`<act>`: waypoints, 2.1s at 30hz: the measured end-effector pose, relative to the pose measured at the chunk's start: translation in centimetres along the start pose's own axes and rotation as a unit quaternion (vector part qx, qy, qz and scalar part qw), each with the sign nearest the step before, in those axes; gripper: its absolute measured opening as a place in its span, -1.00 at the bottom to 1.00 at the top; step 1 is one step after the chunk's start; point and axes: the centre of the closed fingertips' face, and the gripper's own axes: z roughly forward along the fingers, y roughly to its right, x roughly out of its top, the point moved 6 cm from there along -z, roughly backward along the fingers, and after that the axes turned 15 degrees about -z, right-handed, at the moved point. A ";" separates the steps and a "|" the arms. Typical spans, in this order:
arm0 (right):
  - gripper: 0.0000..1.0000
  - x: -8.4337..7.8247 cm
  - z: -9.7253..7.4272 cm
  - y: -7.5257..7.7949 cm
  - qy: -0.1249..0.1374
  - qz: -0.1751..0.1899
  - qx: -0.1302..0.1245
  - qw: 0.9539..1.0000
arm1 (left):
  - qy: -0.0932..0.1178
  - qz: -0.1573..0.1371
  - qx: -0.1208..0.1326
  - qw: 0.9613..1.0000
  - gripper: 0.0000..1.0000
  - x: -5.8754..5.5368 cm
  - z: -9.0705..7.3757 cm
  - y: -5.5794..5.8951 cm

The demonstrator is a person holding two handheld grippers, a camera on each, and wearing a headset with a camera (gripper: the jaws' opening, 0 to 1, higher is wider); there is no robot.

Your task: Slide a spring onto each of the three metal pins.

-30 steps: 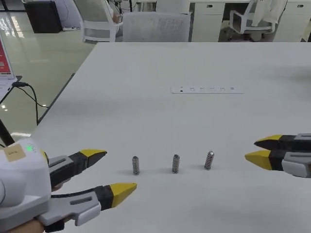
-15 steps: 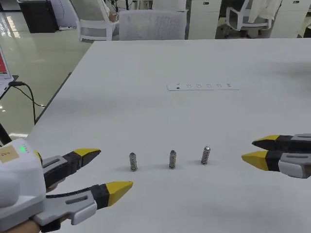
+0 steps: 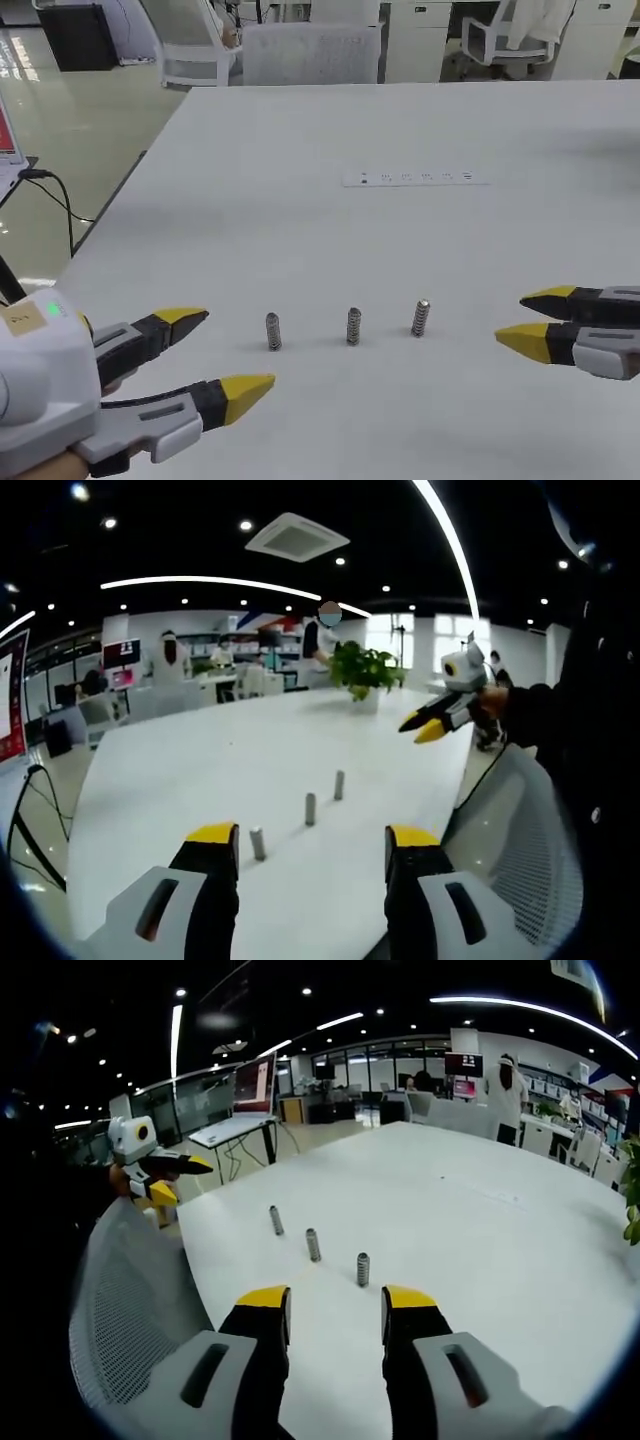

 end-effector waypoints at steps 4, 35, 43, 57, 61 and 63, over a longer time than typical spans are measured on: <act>-0.28 0.1 -0.1 0.0 0.000 -0.003 0.000 1.000 | 0.003 -0.004 0.001 1.000 0.08 0.1 0.0 0.0; -0.16 0.7 0.2 0.7 0.013 -0.025 0.016 0.999 | 0.007 -0.016 0.018 1.000 0.13 1.0 0.2 -2.0; -0.12 0.6 0.6 0.8 0.014 -0.027 0.024 0.999 | 0.000 -0.017 0.015 1.000 0.16 0.7 0.9 -2.5; -0.04 0.3 1.8 1.0 0.015 -0.027 0.039 0.999 | -0.006 -0.026 0.007 1.000 0.22 0.4 1.8 -2.9; -0.03 0.3 1.9 1.2 0.017 -0.027 0.040 0.999 | -0.007 -0.025 0.004 1.000 0.24 0.4 1.9 -2.8; -0.02 0.2 2.0 1.2 0.016 -0.026 0.041 0.999 | -0.008 -0.025 0.002 1.000 0.24 0.4 1.9 -2.8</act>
